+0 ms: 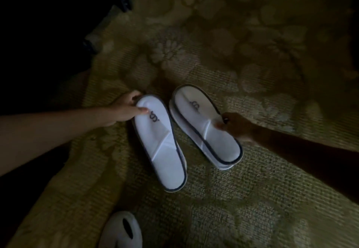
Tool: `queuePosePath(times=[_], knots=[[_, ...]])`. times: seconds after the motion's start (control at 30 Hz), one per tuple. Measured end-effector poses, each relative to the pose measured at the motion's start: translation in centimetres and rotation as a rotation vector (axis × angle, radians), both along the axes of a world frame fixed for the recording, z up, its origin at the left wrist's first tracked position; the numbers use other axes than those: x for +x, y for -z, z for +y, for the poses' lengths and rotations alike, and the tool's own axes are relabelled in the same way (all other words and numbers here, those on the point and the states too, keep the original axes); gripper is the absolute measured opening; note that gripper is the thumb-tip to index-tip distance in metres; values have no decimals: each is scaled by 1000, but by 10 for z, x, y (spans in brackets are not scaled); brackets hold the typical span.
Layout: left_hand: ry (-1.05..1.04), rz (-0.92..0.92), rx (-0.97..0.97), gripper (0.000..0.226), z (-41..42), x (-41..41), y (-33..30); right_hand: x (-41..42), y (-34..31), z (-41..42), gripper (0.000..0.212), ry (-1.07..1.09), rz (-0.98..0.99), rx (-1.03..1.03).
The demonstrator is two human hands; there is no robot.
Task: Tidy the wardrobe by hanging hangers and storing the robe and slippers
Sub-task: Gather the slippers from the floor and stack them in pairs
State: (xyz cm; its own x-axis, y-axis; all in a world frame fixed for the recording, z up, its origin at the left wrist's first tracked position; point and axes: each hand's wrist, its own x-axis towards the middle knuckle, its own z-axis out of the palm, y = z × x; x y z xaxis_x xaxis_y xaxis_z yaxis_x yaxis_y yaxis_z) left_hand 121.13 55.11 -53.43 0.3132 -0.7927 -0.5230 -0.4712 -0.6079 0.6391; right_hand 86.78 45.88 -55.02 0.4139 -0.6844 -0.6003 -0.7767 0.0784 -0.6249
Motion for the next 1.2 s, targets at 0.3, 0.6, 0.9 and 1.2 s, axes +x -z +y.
queuePosePath(times=[0.3,0.6,0.9,1.2], knots=[[-286,-118,3,103,23,6,19,15,6,20,48,-106,206,-413],[-367,272,351,67,73,-61,30,35,16,24,51,-60,92,1],[-416,387,283,85,59,-62,39,51,13,29,30,264,-318,482],[-811,457,44,89,36,-84,-36,77,-60,31,27,498,-427,387]])
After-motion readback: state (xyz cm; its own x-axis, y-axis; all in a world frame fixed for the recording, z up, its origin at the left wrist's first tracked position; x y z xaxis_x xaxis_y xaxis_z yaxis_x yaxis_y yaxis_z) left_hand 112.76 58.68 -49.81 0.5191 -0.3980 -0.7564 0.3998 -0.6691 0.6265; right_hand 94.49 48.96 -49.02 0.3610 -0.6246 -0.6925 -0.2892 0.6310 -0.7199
